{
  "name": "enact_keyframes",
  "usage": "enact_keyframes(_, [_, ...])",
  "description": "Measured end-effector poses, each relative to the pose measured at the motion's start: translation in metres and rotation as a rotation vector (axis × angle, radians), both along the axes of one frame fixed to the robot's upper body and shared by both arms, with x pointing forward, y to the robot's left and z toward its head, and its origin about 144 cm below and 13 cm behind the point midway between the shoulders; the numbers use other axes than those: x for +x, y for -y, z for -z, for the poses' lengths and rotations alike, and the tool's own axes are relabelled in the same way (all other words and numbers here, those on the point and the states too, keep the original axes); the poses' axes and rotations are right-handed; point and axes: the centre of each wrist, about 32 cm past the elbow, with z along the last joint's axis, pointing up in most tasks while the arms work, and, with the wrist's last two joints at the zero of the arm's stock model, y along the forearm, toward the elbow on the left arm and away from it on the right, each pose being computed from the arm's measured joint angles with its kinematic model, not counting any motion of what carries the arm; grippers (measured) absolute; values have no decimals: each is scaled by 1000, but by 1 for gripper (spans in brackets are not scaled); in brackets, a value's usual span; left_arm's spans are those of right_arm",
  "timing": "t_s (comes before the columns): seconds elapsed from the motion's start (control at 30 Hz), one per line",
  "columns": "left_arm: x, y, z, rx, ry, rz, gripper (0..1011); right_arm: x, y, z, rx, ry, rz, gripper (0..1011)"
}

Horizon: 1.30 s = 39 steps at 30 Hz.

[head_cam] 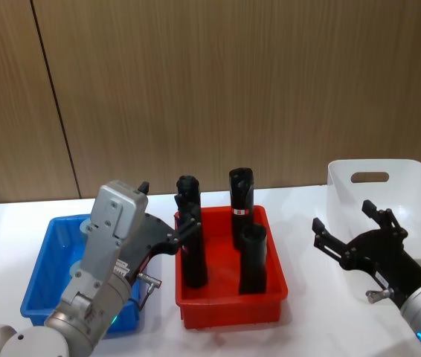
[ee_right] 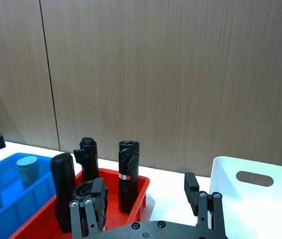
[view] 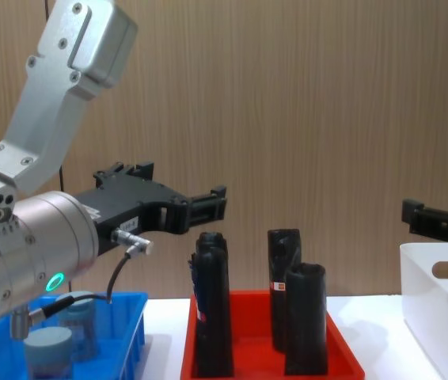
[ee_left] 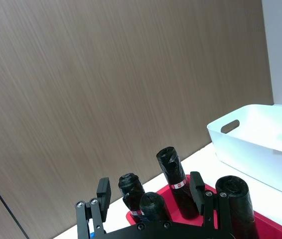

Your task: Pick the cotton swabs from the blue box and place them into the white box.

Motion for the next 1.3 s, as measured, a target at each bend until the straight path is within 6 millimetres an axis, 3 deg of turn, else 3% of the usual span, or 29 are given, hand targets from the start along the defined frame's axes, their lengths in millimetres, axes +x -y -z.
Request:
enact_keyframes(0.83, [0, 0, 0, 0, 0, 0, 1004, 0, 0, 0, 0, 0, 0, 1002])
enact_keyframes(1.3, [6, -18, 2, -47, -58, -21, 1004, 0, 0, 0, 0, 0, 0, 1002])
